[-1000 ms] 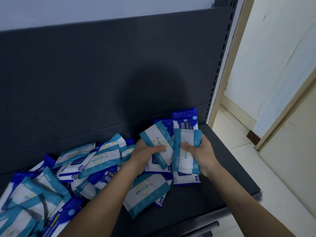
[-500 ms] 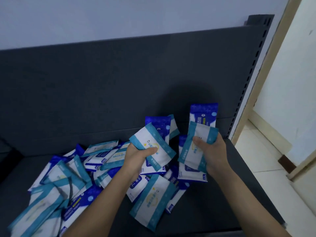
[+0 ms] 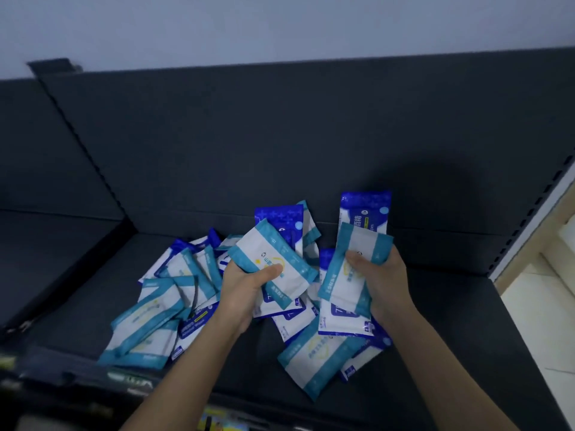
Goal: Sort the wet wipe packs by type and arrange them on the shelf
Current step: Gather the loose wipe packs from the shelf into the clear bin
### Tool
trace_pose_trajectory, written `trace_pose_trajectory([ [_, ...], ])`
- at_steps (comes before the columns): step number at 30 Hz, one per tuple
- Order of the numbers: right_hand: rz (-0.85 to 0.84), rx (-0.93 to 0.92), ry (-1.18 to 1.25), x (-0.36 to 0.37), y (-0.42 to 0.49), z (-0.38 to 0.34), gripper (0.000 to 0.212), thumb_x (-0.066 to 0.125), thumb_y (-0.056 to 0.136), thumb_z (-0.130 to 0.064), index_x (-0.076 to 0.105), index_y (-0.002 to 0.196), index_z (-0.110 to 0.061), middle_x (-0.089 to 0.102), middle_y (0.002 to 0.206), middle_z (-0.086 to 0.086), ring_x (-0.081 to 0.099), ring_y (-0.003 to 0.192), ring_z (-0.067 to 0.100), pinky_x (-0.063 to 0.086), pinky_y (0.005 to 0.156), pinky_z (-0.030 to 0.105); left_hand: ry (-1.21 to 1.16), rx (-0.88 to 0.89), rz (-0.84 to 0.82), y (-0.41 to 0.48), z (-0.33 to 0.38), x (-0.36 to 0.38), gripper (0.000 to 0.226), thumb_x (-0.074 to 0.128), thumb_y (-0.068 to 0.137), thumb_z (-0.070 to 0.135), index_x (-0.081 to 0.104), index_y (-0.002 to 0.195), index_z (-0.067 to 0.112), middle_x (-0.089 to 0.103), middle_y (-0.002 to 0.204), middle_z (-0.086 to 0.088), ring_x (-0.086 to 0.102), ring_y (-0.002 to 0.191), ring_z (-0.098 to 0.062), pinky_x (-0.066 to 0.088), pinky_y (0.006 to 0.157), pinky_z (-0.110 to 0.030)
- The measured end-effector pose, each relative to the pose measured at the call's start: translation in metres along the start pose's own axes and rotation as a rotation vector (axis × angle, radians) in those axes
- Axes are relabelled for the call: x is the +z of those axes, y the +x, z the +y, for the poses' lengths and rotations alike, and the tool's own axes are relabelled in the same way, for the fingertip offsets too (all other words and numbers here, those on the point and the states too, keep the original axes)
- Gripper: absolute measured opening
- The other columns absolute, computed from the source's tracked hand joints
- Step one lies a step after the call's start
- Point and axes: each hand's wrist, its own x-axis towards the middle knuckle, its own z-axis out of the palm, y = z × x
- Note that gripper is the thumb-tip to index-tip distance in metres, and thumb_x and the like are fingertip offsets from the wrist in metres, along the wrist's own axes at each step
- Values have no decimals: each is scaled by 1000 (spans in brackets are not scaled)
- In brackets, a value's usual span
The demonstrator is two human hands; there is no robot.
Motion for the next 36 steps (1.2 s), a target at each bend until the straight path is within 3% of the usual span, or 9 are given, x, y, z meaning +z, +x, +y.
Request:
trace_pose_trajectory([
  [7, -90, -41, -109, 63, -28, 12, 42, 75, 78, -5, 56, 112, -22, 69, 103, 4, 70, 89, 23, 58, 76, 45, -7, 58, 90, -18, 26, -57, 29, 71, 77, -8, 64, 100, 10, 75, 90, -4, 73, 81, -20, 59, 61, -31],
  [14, -175, -65, -134, 150, -76, 41, 38, 75, 78, -2, 58, 108, -20, 70, 102, 5, 69, 89, 23, 58, 77, 43, 24, 94, 121, -37, 56, -151, 31, 73, 75, -8, 64, 100, 7, 75, 95, -10, 72, 85, -27, 58, 70, -40],
  [20, -248, -62, -137, 230, -128, 71, 37, 74, 78, -1, 58, 103, -21, 70, 102, 4, 69, 89, 23, 58, 75, 41, 11, 128, 179, -61, 80, -240, 31, 72, 75, -9, 64, 102, 5, 75, 94, -8, 73, 83, -25, 58, 62, -32],
  [27, -332, -18, -193, 313, -192, 121, 35, 75, 78, -5, 59, 105, -22, 71, 101, 2, 70, 89, 21, 58, 78, 44, 51, 149, 281, -102, 94, -346, 30, 73, 75, -8, 65, 99, 9, 75, 96, -8, 72, 85, -25, 59, 70, -39],
  [36, -540, 98, -286, 427, -273, 197, 33, 75, 77, -5, 57, 103, -16, 70, 97, 5, 71, 82, 21, 58, 69, 39, 94, 125, 593, -167, 107, -482, 29, 74, 75, -7, 64, 89, 17, 75, 81, 2, 73, 76, -21, 60, 67, -41],
])
